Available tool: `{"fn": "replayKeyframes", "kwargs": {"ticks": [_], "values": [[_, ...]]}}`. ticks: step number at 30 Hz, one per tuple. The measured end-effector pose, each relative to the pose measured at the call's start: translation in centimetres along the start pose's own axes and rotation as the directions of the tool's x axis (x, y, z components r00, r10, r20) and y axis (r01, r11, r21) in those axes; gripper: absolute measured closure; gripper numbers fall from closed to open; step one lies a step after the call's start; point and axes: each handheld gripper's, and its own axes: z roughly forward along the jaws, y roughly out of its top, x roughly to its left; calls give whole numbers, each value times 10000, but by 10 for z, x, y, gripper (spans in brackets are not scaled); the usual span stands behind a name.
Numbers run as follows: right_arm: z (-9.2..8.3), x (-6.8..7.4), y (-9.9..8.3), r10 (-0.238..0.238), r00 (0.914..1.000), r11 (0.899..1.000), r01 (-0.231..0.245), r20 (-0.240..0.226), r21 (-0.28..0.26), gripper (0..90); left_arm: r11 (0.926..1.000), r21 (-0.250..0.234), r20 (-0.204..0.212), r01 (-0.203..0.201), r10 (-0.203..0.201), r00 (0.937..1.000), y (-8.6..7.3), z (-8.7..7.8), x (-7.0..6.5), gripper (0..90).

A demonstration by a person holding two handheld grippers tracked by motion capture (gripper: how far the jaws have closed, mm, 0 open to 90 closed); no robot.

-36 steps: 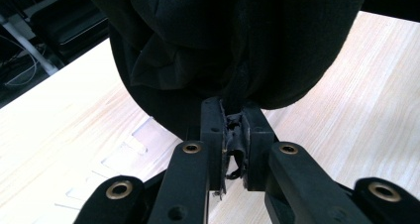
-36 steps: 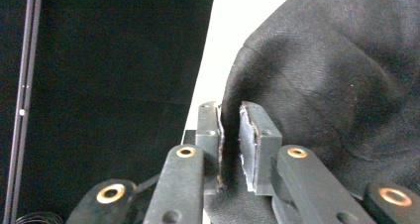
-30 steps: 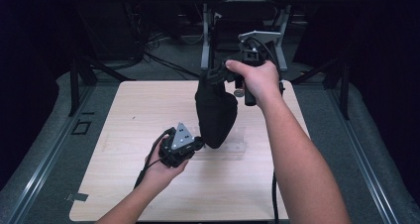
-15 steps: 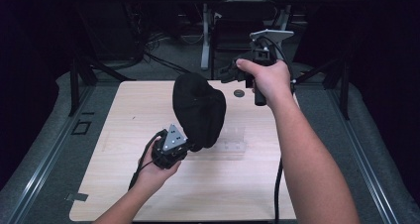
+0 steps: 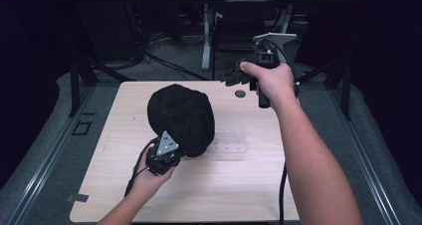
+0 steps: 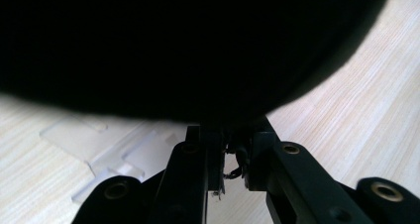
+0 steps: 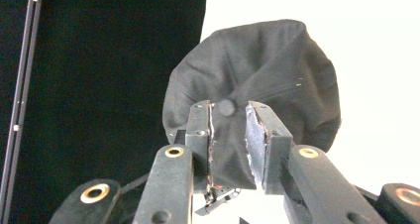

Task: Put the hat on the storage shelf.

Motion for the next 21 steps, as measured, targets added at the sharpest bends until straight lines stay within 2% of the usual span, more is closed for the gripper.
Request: {"fn": "replayKeyframes", "kwargs": {"ticks": [7,14,21], "values": [[-2,-2,-1,-7,10000,10000,7,19,-2,711,9999,-104,-54,69,-69,10000,-4,0,0,812],[-9,-11,-2,36,9998,10000,-35,190,-51,702,9999,-117,-91,86,-87,9999,-8,-4,0,773],[-15,-19,-5,64,9988,10000,-65,496,3,700,9991,-195,-97,388,-390,9992,-15,-11,3,695]]}}
